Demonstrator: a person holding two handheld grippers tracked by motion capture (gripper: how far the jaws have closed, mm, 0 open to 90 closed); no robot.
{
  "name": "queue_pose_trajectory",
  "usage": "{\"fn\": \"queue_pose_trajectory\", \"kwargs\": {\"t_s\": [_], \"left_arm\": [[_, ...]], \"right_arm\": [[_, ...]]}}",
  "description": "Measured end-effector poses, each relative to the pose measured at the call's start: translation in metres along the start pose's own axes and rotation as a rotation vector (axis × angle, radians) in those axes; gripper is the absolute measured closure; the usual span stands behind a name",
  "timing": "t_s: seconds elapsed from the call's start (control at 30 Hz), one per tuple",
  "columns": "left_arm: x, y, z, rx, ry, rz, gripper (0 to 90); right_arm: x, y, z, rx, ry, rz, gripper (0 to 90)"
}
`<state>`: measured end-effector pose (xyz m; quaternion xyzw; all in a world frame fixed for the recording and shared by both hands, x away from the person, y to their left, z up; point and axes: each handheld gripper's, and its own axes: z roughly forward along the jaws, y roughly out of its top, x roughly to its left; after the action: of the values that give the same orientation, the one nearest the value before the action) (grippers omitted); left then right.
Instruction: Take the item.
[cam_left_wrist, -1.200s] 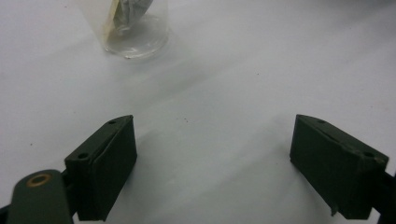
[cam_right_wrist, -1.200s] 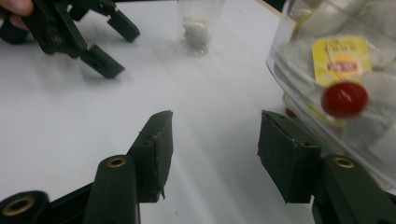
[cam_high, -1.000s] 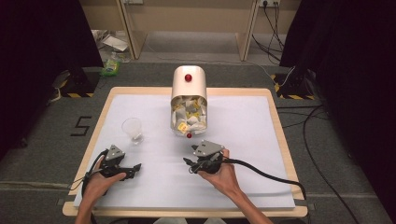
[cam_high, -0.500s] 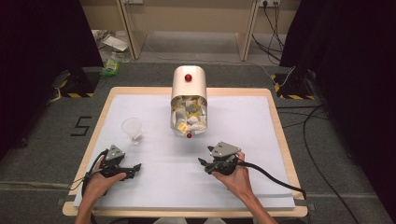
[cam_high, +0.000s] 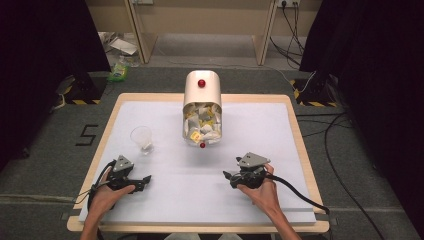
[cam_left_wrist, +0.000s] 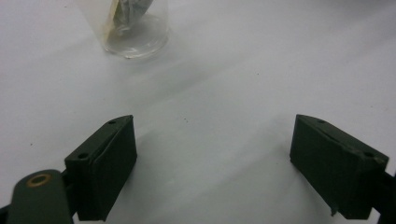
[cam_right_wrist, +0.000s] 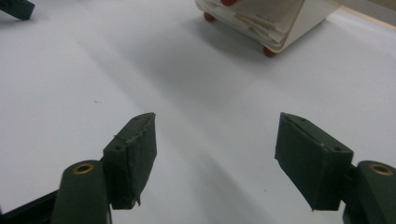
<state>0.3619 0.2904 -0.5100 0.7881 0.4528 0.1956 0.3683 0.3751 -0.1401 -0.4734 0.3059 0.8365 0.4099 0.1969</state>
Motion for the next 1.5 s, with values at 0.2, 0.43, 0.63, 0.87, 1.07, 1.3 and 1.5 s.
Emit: {"fn": "queue_pose_trajectory", "kwargs": {"t_s": [0.2, 0.43, 0.63, 0.87, 1.07, 1.3, 1.5], "left_arm": [[0.0, 0.0, 0.0, 0.0, 0.0, 0.0, 13.8], [0.0, 0.0, 0.0, 0.0, 0.0, 0.0, 13.8], [0.0, 0.0, 0.0, 0.0, 0.0, -0.001, 13.7], [0.0, 0.0, 0.0, 0.0, 0.0, 0.0, 13.8], [0.0, 0.0, 0.0, 0.0, 0.0, 0.0, 13.7], [0.0, 0.0, 0.0, -0.001, 0.0, 0.0, 13.8], [0.0, 0.0, 0.0, -0.001, 0.0, -0.001, 13.8]], "right_arm": [[-0.007, -0.006, -0.004, 0.007, -0.014, 0.021, 27.1], [-0.015, -0.013, -0.011, 0.012, -0.026, 0.04, 26.1], [-0.02, -0.02, -0.016, 0.009, -0.028, 0.061, 24.7], [-0.023, -0.027, -0.016, 0.05, -0.01, 0.066, 16.0], [-0.027, -0.032, -0.02, 0.058, 0.005, 0.089, 16.1], [-0.03, -0.036, -0.024, 0.065, -0.001, 0.084, 16.3], [-0.035, -0.041, -0.031, 0.071, -0.018, 0.098, 16.1]]}}
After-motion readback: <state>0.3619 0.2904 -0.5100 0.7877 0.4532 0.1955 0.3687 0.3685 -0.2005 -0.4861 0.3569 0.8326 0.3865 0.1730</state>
